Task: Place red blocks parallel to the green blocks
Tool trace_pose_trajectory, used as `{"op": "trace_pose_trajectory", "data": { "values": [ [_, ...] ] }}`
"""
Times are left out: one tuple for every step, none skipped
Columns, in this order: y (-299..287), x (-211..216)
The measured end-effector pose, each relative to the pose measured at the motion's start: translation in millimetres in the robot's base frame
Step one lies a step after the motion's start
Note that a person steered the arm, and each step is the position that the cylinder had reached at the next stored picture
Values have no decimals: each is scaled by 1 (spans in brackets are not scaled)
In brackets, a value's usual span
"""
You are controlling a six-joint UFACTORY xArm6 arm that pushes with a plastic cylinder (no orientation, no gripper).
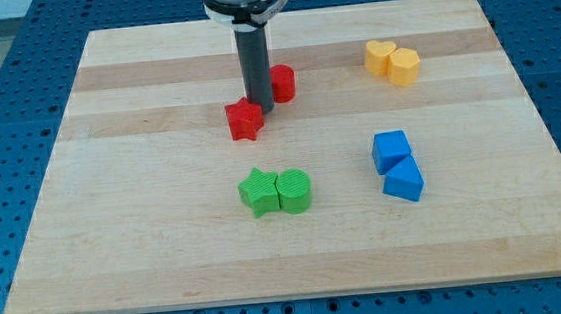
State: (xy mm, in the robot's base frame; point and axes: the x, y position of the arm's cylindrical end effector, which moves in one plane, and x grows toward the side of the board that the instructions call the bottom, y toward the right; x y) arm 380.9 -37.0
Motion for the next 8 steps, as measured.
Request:
{"op": "trace_pose_trajectory", "data": {
  "values": [
    [-18,-27],
    [-31,-55],
    [23,-71],
    [26,-72],
    [21,-38],
    [15,-4],
    [15,-5],
    [6,-74]
  ]
}}
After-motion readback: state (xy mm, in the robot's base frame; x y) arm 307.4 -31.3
